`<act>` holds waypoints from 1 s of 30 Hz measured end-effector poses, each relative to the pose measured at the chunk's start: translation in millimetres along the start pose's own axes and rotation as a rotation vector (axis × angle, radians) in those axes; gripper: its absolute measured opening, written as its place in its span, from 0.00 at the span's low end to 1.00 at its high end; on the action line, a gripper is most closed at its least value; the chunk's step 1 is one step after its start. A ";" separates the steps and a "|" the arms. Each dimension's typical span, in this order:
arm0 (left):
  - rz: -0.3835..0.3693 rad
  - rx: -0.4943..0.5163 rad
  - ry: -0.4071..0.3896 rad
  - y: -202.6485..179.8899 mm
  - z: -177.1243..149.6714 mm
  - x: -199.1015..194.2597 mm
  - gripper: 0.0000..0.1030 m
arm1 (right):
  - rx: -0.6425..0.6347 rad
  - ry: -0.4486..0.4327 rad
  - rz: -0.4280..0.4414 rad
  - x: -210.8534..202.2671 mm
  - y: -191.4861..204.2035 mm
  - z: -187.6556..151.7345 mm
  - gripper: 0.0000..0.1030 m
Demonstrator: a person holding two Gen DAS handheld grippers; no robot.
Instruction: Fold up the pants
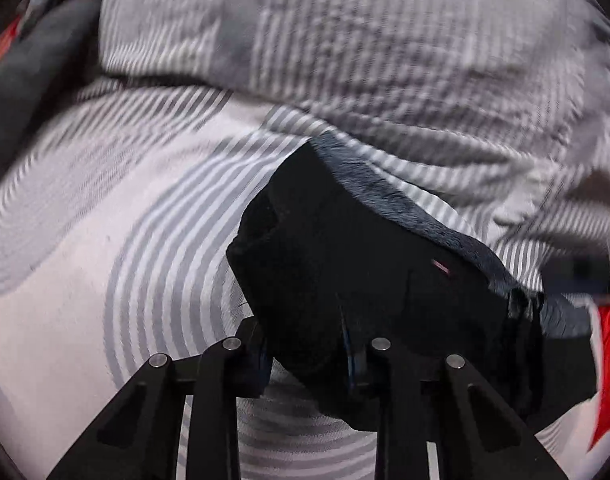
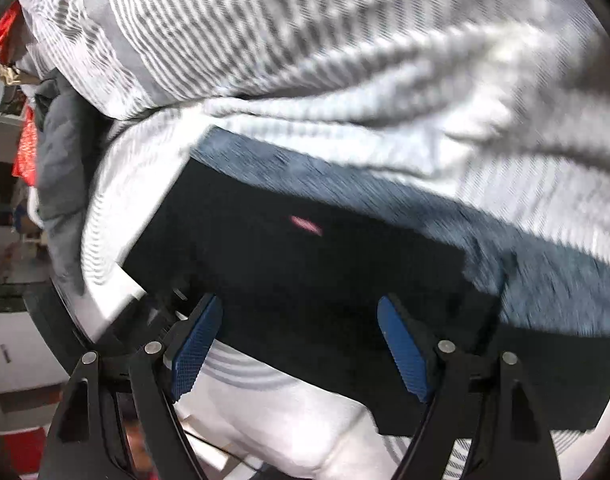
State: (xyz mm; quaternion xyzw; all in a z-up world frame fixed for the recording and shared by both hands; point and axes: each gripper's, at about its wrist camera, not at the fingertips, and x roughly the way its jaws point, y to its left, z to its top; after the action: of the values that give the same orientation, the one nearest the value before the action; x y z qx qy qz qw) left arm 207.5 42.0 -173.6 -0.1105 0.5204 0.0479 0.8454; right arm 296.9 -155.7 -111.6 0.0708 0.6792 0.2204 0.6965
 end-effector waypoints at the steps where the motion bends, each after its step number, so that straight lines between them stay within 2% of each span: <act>1: 0.008 0.021 -0.009 -3.0 -0.2 -1.8 0.27 | 0.000 0.025 0.021 1.5 5.3 12.5 0.82; 4: 0.036 0.132 -0.049 -18.9 -2.7 -8.6 0.27 | -0.031 0.087 0.030 8.8 28.0 41.5 0.82; 8: 0.070 0.307 -0.105 -41.7 -11.0 -16.5 0.27 | -0.125 0.180 -0.019 26.1 66.9 70.7 0.85; 10: 0.079 0.356 -0.118 -47.6 -13.2 -18.4 0.27 | -0.155 0.232 -0.052 42.1 82.0 80.7 0.95; 14: 0.079 0.392 -0.126 -50.3 -10.5 -18.1 0.27 | -0.174 0.326 -0.080 72.9 100.0 93.9 0.98; 19: 0.081 0.422 -0.135 -54.8 -11.3 -17.9 0.27 | -0.248 0.461 -0.191 120.4 118.4 92.7 0.98; 20: 0.078 0.422 -0.136 -55.0 -10.4 -18.1 0.27 | -0.255 0.475 -0.206 125.6 119.3 91.8 0.96; 21: 0.075 0.419 -0.135 -55.0 -10.2 -19.0 0.27 | -0.264 0.490 -0.211 130.6 119.8 90.4 0.77; 22: 0.070 0.415 -0.132 -54.5 -9.6 -19.4 0.27 | -0.252 0.505 -0.215 132.3 117.3 88.7 0.28; 23: 0.057 0.409 -0.123 -54.6 -8.4 -19.3 0.27 | -0.235 0.506 -0.211 130.9 113.5 86.9 0.20; 26: 0.047 0.422 -0.136 -60.0 -7.8 -23.0 0.27 | -0.214 0.460 -0.161 114.2 102.7 82.6 0.16; 30: 0.017 0.434 -0.165 -75.4 -4.5 -42.4 0.27 | -0.186 0.347 -0.053 71.0 80.2 70.6 0.15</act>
State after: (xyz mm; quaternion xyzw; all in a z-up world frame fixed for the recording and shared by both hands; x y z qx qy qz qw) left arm 199.1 -30.9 -127.5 0.0825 0.4486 -0.0492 0.8885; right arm 347.6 -41.4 -139.9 -0.0511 0.7674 0.2727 0.5781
